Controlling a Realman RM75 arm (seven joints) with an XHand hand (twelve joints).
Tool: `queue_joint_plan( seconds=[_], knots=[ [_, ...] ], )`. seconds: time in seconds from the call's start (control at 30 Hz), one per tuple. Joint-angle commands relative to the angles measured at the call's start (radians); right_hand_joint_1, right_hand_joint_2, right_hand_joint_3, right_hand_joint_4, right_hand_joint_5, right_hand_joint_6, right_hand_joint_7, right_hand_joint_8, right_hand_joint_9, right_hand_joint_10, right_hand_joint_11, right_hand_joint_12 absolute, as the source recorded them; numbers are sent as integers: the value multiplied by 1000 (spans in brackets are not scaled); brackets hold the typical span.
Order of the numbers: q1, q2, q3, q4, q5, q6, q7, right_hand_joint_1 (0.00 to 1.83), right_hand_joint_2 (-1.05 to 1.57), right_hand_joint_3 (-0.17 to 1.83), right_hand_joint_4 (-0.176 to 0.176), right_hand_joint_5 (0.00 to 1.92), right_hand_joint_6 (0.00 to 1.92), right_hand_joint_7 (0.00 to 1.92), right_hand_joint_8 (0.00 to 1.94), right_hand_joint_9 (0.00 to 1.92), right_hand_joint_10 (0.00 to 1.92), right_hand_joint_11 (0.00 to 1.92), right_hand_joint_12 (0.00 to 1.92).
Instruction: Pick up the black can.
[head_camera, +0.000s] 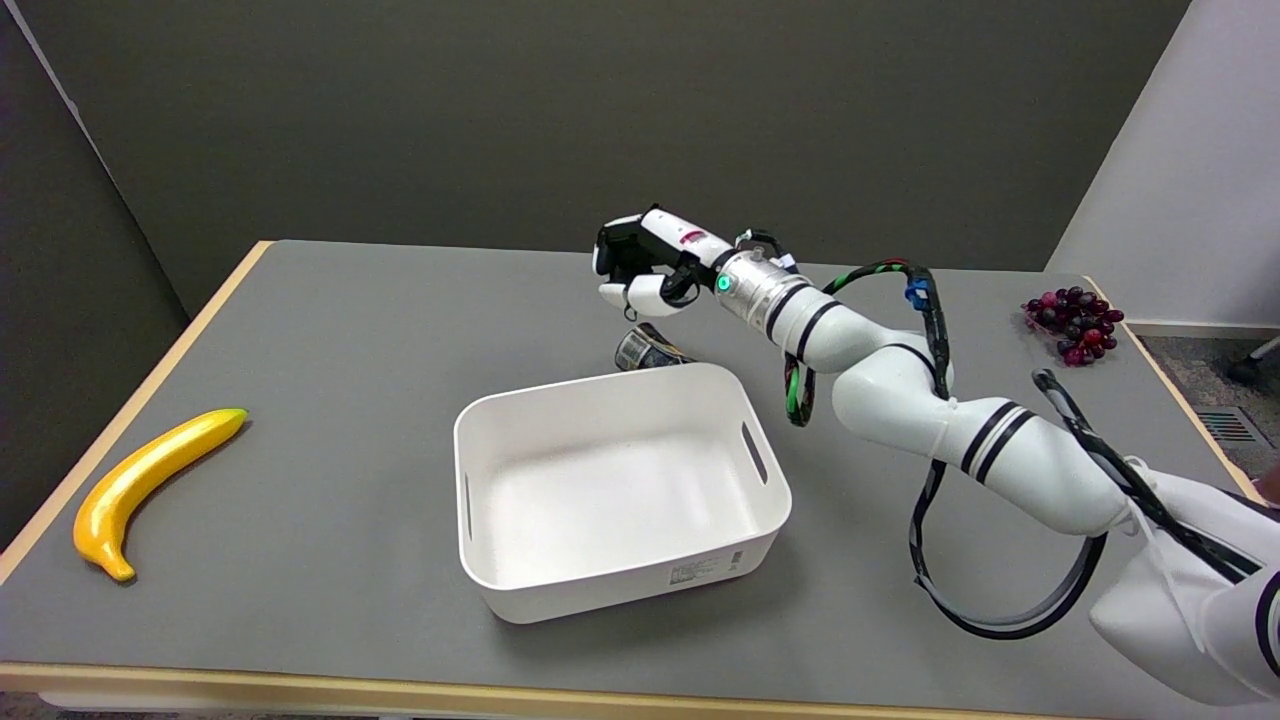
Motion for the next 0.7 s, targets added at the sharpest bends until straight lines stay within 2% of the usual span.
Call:
queue_joint_plan(
  seconds=[0.03, 0.07, 0.1, 0.17, 0.23, 0.3, 0.53, 0.7],
  knots=[
    [16, 4, 52, -7, -5, -55, -206, 1151, 1151, 270, -138, 493, 1540, 818, 1321, 669, 1252, 423, 1735],
    [18, 5, 63, -5, -5, -72, -250, 1033, 920, 657, -66, 445, 1220, 739, 1082, 629, 1235, 413, 1683],
    [20, 6, 70, -3, -5, -83, -271, 953, 767, 909, -20, 413, 992, 683, 915, 596, 1217, 407, 1645],
    [29, 6, 83, 0, -5, -116, -319, 929, 739, 925, -32, 394, 831, 647, 826, 539, 1167, 402, 1615],
    [38, 9, 91, 2, -6, -160, -349, 913, 689, 946, -57, 356, 665, 581, 718, 499, 1136, 387, 1603],
    [48, 14, 97, 7, -15, -213, -359, 874, 666, 939, -77, 315, 565, 548, 681, 464, 1114, 377, 1597],
    [92, 53, 96, 97, -170, -442, -346, 734, 645, 898, -140, 266, 521, 492, 642, 388, 1070, 364, 1604],
    [120, 79, 73, 134, -185, -527, -267, 670, 647, 877, -167, 252, 514, 475, 629, 368, 1067, 362, 1601]
  ],
)
